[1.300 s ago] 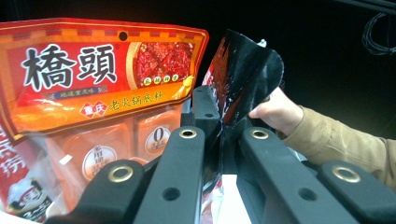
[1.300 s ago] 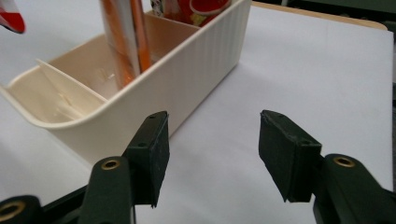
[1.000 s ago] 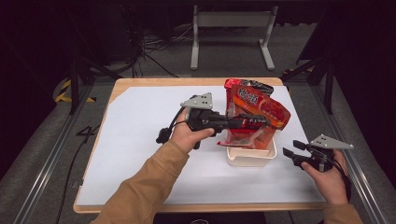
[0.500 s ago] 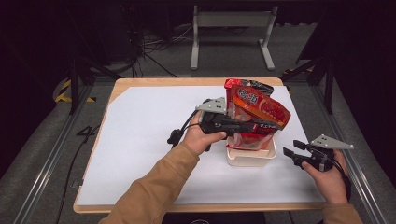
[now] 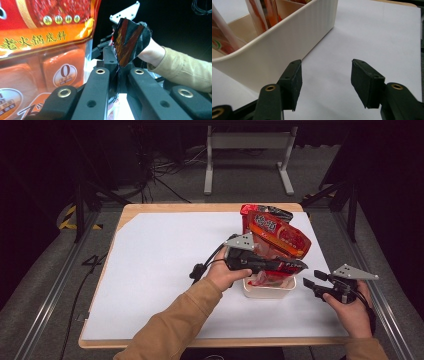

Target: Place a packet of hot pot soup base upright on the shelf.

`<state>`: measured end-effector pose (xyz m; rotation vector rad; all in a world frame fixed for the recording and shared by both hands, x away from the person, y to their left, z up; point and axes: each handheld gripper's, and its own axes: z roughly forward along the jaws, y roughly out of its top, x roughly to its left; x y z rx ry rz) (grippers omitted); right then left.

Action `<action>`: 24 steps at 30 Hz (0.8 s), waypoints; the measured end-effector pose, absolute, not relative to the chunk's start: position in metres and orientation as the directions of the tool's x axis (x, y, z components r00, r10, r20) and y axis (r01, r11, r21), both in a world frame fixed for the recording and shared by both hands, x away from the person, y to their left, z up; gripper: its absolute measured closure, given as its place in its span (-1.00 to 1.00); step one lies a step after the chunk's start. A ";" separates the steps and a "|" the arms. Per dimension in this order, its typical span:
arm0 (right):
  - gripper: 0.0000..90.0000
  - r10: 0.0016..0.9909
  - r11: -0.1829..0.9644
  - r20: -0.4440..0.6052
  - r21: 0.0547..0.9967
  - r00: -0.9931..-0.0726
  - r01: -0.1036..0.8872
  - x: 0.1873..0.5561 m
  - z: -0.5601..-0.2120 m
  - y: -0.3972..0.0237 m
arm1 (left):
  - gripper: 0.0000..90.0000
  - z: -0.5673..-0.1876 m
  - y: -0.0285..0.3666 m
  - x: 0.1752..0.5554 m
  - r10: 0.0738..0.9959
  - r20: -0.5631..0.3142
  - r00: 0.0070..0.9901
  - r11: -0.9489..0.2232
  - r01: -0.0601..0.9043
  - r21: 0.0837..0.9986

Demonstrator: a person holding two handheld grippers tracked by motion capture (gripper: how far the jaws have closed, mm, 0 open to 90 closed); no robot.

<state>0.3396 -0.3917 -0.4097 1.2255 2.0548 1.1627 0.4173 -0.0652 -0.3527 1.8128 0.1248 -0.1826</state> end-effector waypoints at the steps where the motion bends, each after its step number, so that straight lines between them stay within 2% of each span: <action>1: -0.05 0.873 0.240 0.022 0.851 -0.487 0.468 0.340 -0.410 -0.392 | 0.98 -0.355 -0.066 0.417 -0.008 -0.188 0.982 -0.255 0.180 0.950; 13: -0.05 0.873 0.238 0.022 0.853 -0.487 0.465 0.339 -0.410 -0.392 | 0.93 -0.373 -0.061 0.417 0.016 -0.203 0.979 -0.302 0.198 0.932; 18: -0.06 0.874 0.238 0.022 0.852 -0.485 0.467 0.339 -0.410 -0.391 | 0.81 -0.375 -0.050 0.418 0.044 -0.208 0.977 -0.303 0.212 0.929; 21: -0.06 0.873 0.241 0.020 0.850 -0.487 0.468 0.339 -0.410 -0.391 | 0.56 -0.374 -0.044 0.418 0.068 -0.192 0.979 -0.295 0.203 0.934; 24: -0.07 0.872 0.243 0.019 0.850 -0.489 0.467 0.339 -0.411 -0.390 | 0.16 -0.370 -0.038 0.416 0.099 -0.197 0.975 -0.282 0.217 0.935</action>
